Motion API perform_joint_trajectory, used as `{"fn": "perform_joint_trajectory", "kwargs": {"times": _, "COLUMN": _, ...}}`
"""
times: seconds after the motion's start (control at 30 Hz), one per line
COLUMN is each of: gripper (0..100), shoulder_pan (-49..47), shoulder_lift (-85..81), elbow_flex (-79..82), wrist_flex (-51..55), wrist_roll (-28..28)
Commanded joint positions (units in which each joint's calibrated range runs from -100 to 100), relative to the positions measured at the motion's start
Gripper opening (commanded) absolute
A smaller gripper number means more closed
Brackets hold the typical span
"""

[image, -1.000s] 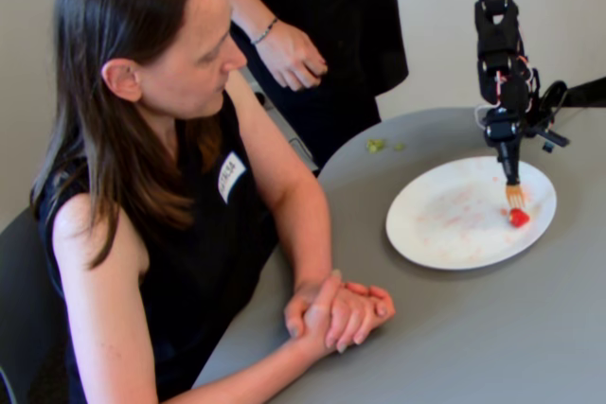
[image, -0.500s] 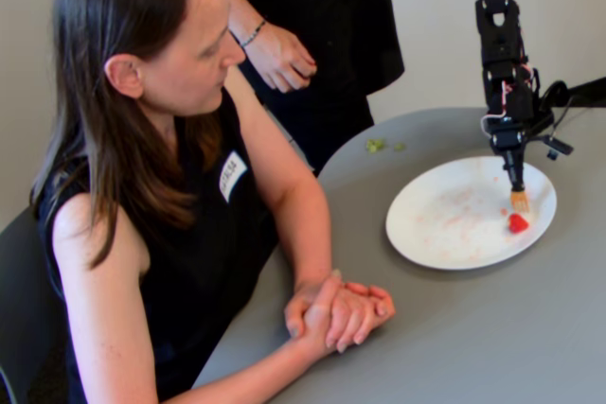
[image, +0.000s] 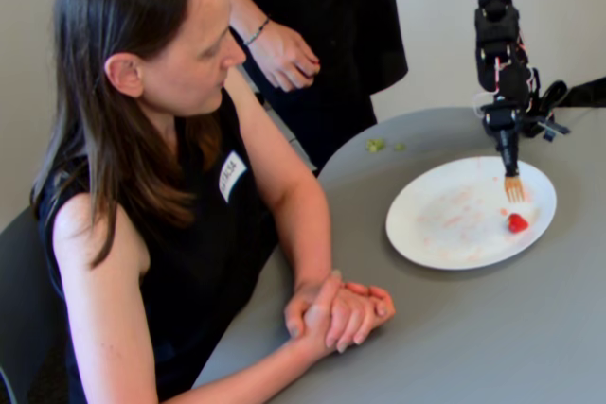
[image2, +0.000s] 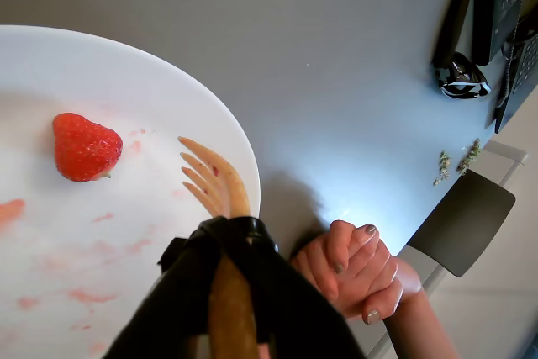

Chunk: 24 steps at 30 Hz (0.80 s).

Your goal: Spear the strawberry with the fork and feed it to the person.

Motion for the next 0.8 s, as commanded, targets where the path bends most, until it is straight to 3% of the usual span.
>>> {"fn": "perform_joint_trajectory", "kwargs": {"times": 0.0, "gripper": 1, "shoulder_pan": 0.0, "shoulder_lift": -0.8, "elbow_flex": 1.6, "wrist_flex": -0.9, "wrist_roll": -0.3}}
{"fn": "perform_joint_trajectory", "kwargs": {"times": 0.23, "gripper": 1, "shoulder_pan": 0.0, "shoulder_lift": 0.1, "elbow_flex": 8.6, "wrist_flex": -1.6, "wrist_roll": -0.3}}
{"fn": "perform_joint_trajectory", "kwargs": {"times": 0.33, "gripper": 1, "shoulder_pan": 0.0, "shoulder_lift": 0.1, "elbow_flex": 16.6, "wrist_flex": -10.5, "wrist_roll": 0.0}}
{"fn": "perform_joint_trajectory", "kwargs": {"times": 0.77, "gripper": 1, "shoulder_pan": -3.0, "shoulder_lift": 0.1, "elbow_flex": 29.9, "wrist_flex": -10.7, "wrist_roll": 0.3}}
